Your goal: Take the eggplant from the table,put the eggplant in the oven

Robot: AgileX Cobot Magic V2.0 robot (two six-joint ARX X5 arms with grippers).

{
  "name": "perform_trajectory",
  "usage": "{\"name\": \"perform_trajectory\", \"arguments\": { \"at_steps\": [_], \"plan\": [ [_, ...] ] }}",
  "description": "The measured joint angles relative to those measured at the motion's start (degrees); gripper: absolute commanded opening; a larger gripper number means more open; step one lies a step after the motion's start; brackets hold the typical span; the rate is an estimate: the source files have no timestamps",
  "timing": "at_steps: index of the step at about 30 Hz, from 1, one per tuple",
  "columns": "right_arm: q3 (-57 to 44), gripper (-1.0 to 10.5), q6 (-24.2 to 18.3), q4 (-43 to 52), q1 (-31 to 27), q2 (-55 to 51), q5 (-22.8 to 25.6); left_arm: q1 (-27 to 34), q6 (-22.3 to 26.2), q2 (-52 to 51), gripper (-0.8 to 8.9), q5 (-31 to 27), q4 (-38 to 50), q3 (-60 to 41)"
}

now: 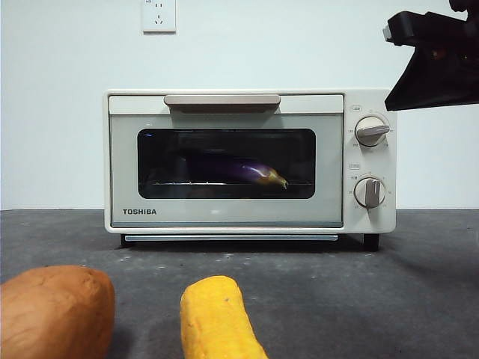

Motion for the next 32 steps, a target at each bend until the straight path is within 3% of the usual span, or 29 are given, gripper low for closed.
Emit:
{"name": "perform_trajectory", "arguments": {
  "at_steps": [26, 32],
  "plan": [
    [0.0, 0.0, -0.15, -1.95, -0.04, -1.16, 0.31, 0.0, 0.0, 0.0, 0.08, 0.0, 0.15, -0.07],
    [-1.42, 0.0, -5.75, -4.15, -6.78, -13.09, 2.91, 0.0, 0.0, 0.0, 0.08, -0.02, 0.17, -0.07]
  ]
}}
